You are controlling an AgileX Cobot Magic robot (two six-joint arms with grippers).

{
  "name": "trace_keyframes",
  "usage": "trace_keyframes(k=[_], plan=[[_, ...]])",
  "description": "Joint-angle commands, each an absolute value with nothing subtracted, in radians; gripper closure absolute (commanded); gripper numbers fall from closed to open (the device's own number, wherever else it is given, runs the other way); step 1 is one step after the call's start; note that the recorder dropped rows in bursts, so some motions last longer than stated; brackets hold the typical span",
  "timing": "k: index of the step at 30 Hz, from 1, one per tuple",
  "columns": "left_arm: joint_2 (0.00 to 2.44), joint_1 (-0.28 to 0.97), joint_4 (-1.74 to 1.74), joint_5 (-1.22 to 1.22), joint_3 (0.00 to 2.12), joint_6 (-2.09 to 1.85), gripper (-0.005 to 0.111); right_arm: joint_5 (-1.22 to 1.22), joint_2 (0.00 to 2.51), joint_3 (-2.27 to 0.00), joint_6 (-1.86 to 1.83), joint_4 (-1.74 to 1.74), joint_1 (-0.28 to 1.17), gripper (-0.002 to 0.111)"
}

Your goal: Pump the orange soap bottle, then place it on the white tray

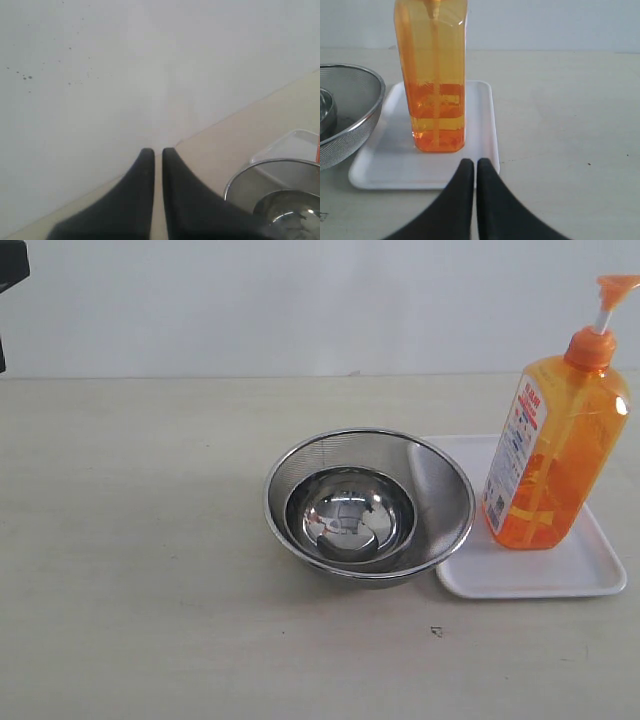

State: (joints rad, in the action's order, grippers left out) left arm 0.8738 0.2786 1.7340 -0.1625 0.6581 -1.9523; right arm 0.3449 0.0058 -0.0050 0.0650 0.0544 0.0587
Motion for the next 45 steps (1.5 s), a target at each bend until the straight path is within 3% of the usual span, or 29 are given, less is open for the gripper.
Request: trace_keyframes(k=[1,45], plan=[[0.867,0.275,1.744,-0.156,0.656,-1.944,0.102,0.342,0.0,0.0,0.066,0.055,0.056,0.108],[0.867,0.275,1.744,-0.156,0.656,-1.944,0.102,0.345,0.0,0.0,-0.021,0.011,0.056,0.108]])
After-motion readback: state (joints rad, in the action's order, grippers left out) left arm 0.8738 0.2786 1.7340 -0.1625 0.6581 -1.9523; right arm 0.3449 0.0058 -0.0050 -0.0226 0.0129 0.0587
